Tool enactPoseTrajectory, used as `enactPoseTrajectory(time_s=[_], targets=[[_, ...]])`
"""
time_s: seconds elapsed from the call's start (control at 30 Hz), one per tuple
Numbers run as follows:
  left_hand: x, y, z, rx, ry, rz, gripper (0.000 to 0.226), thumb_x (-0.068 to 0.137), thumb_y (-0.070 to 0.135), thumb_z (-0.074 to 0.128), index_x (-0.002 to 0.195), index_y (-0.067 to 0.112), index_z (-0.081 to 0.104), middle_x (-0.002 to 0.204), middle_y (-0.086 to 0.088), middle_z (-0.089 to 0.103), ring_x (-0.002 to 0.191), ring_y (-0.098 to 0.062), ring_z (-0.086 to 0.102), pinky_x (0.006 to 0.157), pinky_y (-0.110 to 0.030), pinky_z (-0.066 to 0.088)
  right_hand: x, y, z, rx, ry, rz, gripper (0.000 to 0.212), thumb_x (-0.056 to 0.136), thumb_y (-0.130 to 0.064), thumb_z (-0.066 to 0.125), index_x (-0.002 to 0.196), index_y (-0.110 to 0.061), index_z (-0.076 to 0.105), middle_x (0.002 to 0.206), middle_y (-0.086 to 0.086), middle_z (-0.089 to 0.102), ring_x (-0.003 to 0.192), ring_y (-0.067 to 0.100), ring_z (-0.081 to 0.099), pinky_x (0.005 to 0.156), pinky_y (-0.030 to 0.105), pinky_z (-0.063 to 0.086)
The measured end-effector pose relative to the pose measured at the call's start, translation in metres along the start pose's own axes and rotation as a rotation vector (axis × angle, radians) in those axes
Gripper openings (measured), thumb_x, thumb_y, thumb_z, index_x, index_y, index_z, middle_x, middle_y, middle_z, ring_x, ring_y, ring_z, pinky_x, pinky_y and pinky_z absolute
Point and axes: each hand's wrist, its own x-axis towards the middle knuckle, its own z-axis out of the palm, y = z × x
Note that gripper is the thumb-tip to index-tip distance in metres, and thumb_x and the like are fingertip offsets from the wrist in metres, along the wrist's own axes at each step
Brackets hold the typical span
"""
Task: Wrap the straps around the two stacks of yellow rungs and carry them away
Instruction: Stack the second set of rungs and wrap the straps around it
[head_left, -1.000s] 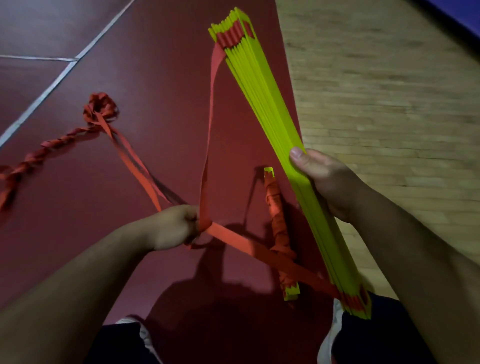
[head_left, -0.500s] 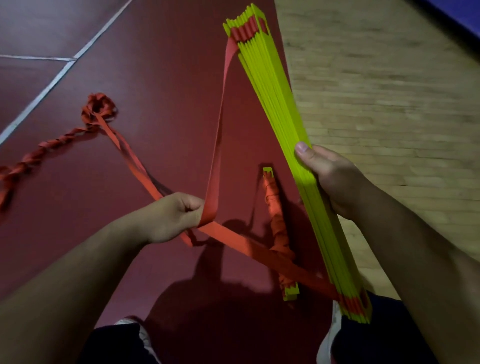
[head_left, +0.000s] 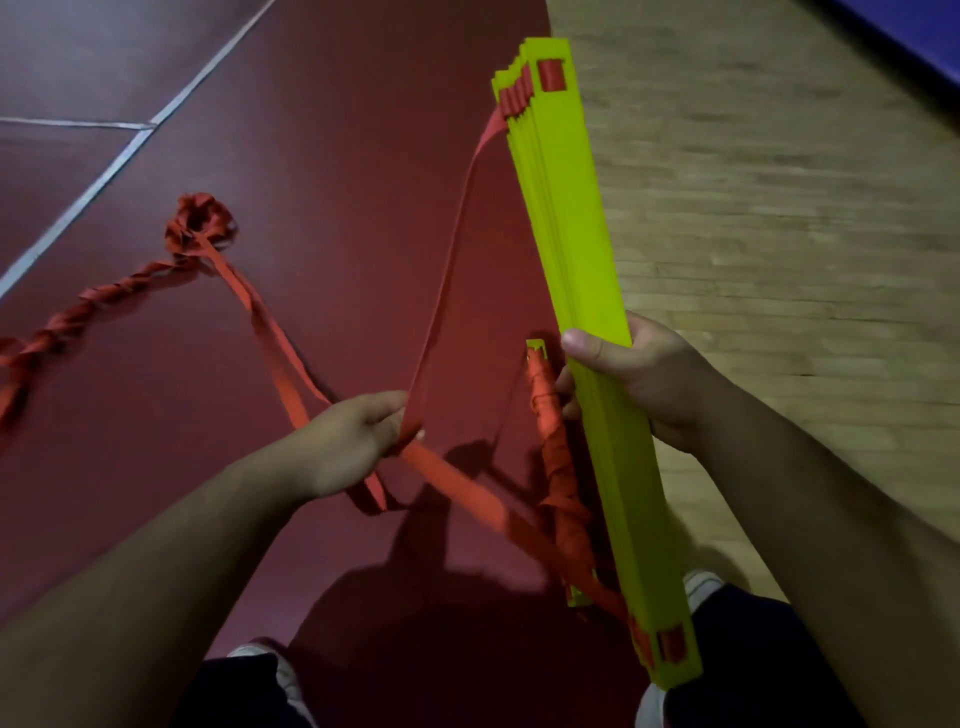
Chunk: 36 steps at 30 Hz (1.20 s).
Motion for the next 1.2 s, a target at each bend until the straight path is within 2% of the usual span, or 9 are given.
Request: enactPoseTrajectory(time_s=[0.17, 0.3, 0.4, 0.57, 0.67, 0.73, 0.93, 1.07, 1.2], targets=[[0.003, 0.014, -0.001, -0.045, 0.045, -0.239, 0.068, 0.104, 0.05, 0.03, 0.067, 0.012, 0.071, 0.052, 0.003, 0.047, 0.047, -0.01, 0.045, 0.047, -0.019, 0.041, 0.003, 0.001, -0.004, 0.064, 0.066, 0.014, 0.021, 0.089, -0.028, 0.069, 0.097, -0.012, 0.057, 0.064, 0.006, 0.057, 0.05, 0.021, 0.055, 0.046, 0.028, 0.047], [0.004, 0.015, 0.0, 0.141, 0.007, -0.312, 0.073, 0.102, 0.057, 0.026, 0.073, 0.01, 0.073, 0.061, 0.002, 0.057, 0.053, -0.015, 0.049, 0.054, -0.025, 0.044, 0.004, -0.001, -0.002, 0.097, 0.073, 0.036, 0.028, 0.09, -0.04, 0.065, 0.091, -0.012, 0.058, 0.067, 0.01, 0.058, 0.051, 0.025, 0.057, 0.049, 0.028, 0.045], [0.004, 0.015, -0.002, 0.201, 0.024, -0.374, 0.068, 0.099, 0.063, 0.026, 0.061, 0.015, 0.054, 0.06, -0.004, 0.051, 0.052, -0.018, 0.047, 0.053, -0.025, 0.042, 0.004, -0.002, -0.003, 0.139, 0.059, 0.037, 0.029, 0.09, -0.039, 0.063, 0.09, -0.01, 0.058, 0.068, 0.013, 0.059, 0.053, 0.027, 0.058, 0.052, 0.03, 0.046], [0.003, 0.022, -0.005, -0.151, 0.128, -0.411, 0.057, 0.099, 0.061, 0.037, 0.07, 0.012, 0.046, 0.058, -0.007, 0.037, 0.046, -0.016, 0.035, 0.042, -0.018, 0.038, 0.004, 0.0, -0.007, 0.219, -0.036, 0.075, 0.035, 0.075, -0.035, 0.076, 0.087, -0.009, 0.056, 0.064, 0.011, 0.06, 0.059, 0.028, 0.061, 0.061, 0.036, 0.05], [0.003, 0.023, -0.006, -0.322, 0.168, -0.451, 0.057, 0.096, 0.063, 0.041, 0.071, 0.012, 0.046, 0.054, -0.005, 0.034, 0.044, -0.016, 0.032, 0.054, -0.026, 0.048, 0.004, 0.001, -0.008, 0.233, -0.071, 0.079, 0.029, 0.074, -0.032, 0.07, 0.088, -0.01, 0.057, 0.071, 0.012, 0.057, 0.057, 0.025, 0.058, 0.058, 0.037, 0.051], [0.003, 0.022, -0.005, -0.382, 0.178, -0.453, 0.058, 0.094, 0.066, 0.042, 0.068, 0.014, 0.045, 0.056, -0.006, 0.033, 0.047, -0.018, 0.031, 0.063, -0.034, 0.051, 0.005, 0.0, -0.007, 0.217, -0.044, 0.091, 0.029, 0.073, -0.031, 0.074, 0.088, -0.011, 0.059, 0.071, 0.011, 0.055, 0.057, 0.024, 0.056, 0.056, 0.037, 0.052], [0.004, 0.017, -0.006, -0.439, 0.258, -0.446, 0.068, 0.092, 0.073, 0.04, 0.05, 0.02, 0.049, 0.053, -0.004, 0.036, 0.048, -0.02, 0.033, 0.053, -0.03, 0.04, 0.008, 0.005, -0.002, 0.207, 0.092, 0.006, 0.046, 0.073, -0.045, 0.077, 0.099, -0.014, 0.055, 0.066, 0.002, 0.058, 0.051, 0.018, 0.057, 0.049, 0.031, 0.05], [0.005, 0.018, -0.004, -0.411, 0.223, -0.428, 0.066, 0.094, 0.07, 0.04, 0.055, 0.018, 0.049, 0.055, -0.005, 0.036, 0.048, -0.021, 0.034, 0.056, -0.03, 0.042, 0.01, 0.01, 0.001, 0.122, 0.155, 0.002, 0.051, 0.069, -0.022, 0.086, 0.107, -0.011, 0.055, 0.072, 0.007, 0.056, 0.051, 0.018, 0.053, 0.048, 0.033, 0.047], [0.005, 0.019, -0.003, -0.339, 0.218, -0.419, 0.066, 0.094, 0.07, 0.038, 0.061, 0.014, 0.047, 0.055, -0.004, 0.037, 0.047, -0.018, 0.034, 0.05, -0.026, 0.04, 0.013, 0.009, 0.0, 0.056, 0.244, -0.021, 0.033, 0.078, 0.001, 0.073, 0.1, -0.016, 0.054, 0.069, 0.006, 0.056, 0.05, 0.02, 0.054, 0.048, 0.035, 0.048]])
